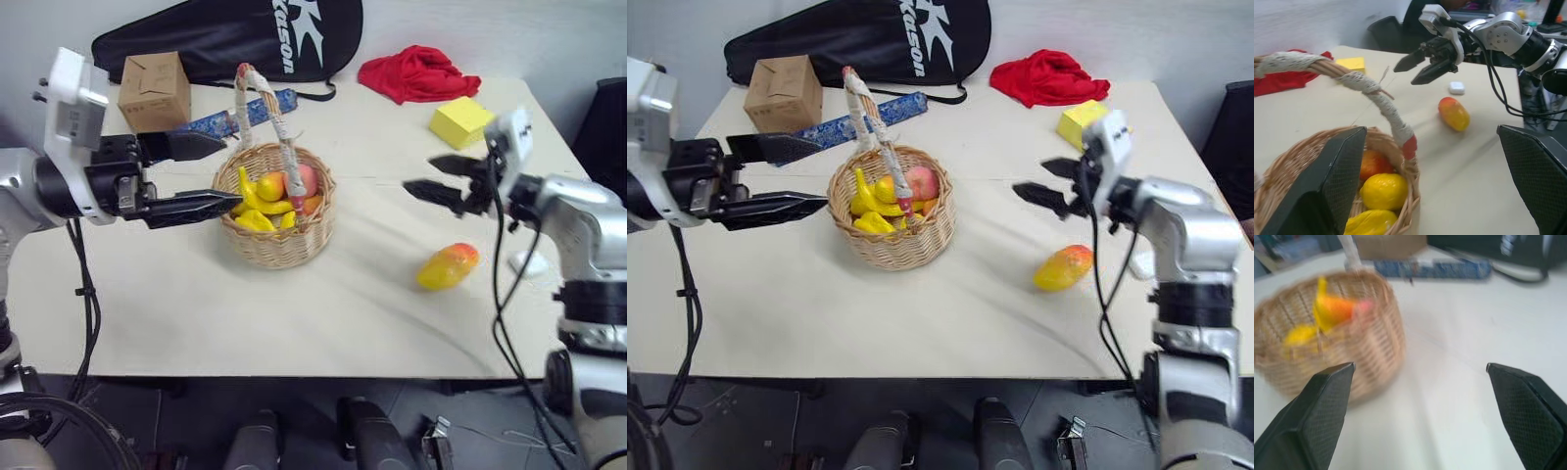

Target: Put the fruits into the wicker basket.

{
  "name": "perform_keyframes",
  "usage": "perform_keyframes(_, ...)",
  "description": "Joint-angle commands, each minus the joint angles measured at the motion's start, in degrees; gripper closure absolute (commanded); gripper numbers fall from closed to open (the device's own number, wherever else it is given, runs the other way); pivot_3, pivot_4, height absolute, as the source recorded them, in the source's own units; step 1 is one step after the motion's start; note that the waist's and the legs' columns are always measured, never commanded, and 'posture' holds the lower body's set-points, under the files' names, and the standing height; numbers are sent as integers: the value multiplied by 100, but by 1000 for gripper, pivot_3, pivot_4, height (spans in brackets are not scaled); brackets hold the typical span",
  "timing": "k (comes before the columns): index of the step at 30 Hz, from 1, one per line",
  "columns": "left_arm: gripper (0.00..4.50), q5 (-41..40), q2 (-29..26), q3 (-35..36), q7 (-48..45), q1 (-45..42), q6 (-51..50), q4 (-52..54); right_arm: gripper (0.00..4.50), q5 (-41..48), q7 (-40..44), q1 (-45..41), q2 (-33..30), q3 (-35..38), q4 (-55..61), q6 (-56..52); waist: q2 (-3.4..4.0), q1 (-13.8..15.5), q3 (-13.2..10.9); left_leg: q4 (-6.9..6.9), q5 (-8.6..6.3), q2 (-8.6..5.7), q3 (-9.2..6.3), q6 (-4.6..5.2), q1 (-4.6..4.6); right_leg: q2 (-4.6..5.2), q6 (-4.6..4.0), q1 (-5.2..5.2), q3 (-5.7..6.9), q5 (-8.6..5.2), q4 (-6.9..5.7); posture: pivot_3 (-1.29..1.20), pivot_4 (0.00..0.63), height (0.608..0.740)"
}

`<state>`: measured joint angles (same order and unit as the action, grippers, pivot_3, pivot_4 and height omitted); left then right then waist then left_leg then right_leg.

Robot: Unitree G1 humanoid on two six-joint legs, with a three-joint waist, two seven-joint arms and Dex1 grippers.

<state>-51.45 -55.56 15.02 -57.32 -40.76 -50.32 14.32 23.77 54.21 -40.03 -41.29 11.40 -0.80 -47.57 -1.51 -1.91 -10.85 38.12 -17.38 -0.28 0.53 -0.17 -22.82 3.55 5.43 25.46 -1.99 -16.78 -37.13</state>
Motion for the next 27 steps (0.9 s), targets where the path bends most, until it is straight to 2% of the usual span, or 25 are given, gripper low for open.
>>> perform_keyframes(1,0,34,76,-107,-158,-201,189,-63,67,-68,319,1059,-908,324,1093,249,3,36,-1,-2,0,0,2,1,3,0,0,0,-1,0,6,0,150,740)
perform_keyframes(3,0,56,140,-210,-231,-269,232,-127,67,-393,513,1688,-1407,296,1316,944,3,34,-1,-2,-1,1,1,3,4,-7,0,-1,1,-1,18,0,150,740)
perform_keyframes(5,0,90,212,-311,-293,-350,282,-207,67,-968,903,2236,-1981,91,1301,2222,3,17,-2,-1,-1,-1,19,5,14,-10,1,-2,1,0,13,0,150,740)
perform_keyframes(8,0,169,349,-449,-351,-474,359,-300,67,-1590,1423,2527,-2509,-290,900,4094,3,-6,-2,-2,-2,-3,46,15,46,-30,8,-20,-12,4,12,0,150,740)
perform_keyframes(12,0,193,520,-546,-339,-569,386,-286,67,-2269,1241,1816,-2371,-914,-3,5566,2,-36,-3,-3,-8,6,49,16,103,-51,9,-83,-18,4,25,0,150,740)
perform_keyframes(19,0,163,581,-465,-215,-612,319,-169,67,-3480,1508,184,-1992,-2299,-1739,7661,4,-8,-5,-6,-8,6,54,12,115,-16,8,-87,-22,4,24,0,150,740)
perform_keyframes(24,0,110,508,-343,-117,-595,263,-121,67,-3867,1747,-504,-1813,-2848,-2639,8412,4,14,-5,-3,0,5,56,-4,114,-13,7,-88,-22,3,27,0,150,740)
perform_keyframes(27,0,85,484,-281,-64,-549,225,-66,67,-3827,1793,-701,-1624,-2944,-2965,8477,4,18,-5,-2,0,5,55,-4,114,-12,7,-89,-21,3,27,0,150,740)
